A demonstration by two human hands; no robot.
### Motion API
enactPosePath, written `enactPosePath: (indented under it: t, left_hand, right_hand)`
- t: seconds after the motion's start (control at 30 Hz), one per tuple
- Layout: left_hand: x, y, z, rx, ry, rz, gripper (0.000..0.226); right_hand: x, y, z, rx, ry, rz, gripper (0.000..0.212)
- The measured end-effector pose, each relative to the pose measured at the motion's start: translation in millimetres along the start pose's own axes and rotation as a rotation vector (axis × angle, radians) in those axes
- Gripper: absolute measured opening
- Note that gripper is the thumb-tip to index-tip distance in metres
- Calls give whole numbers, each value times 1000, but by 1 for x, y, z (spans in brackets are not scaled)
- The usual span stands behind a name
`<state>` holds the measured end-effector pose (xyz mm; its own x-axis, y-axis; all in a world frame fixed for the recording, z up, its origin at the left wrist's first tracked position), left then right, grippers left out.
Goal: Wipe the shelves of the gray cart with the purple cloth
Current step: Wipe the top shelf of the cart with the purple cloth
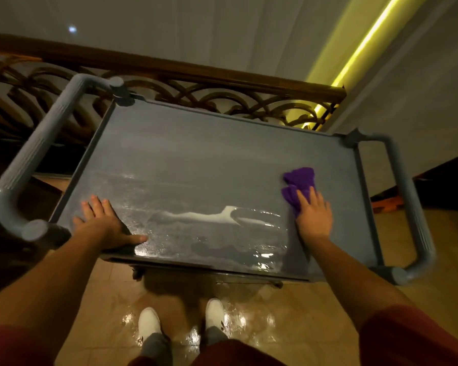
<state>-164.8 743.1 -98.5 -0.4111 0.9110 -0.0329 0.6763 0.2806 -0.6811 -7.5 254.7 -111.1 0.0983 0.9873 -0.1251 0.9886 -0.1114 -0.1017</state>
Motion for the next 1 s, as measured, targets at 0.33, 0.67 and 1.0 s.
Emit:
enactPosePath:
  t: [0.33,0.67,1.0]
  left_hand:
    - [8,-2,19,-201,-35,116,161]
    - [28,-34,54,-267,40,276,127]
    - [32,-40,59,-270,94,306,127]
  right_hand:
    - [-112,-17,8,-44,456,151,55]
    - [-88,-4,15,40,612,221,64]
    - [72,-76,5,35,800,255,59]
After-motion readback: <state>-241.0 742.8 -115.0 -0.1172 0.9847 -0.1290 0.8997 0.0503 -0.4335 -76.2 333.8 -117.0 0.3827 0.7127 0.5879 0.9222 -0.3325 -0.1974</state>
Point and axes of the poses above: each hand's wrist, its own y-axis towards the middle knuckle, its own z-axis out of the palm, x = y × z, the point moved 2 cm from there along y, towards the middle knuckle, and after that the axes turned 10 degrees about z, right-handed, at the moved point
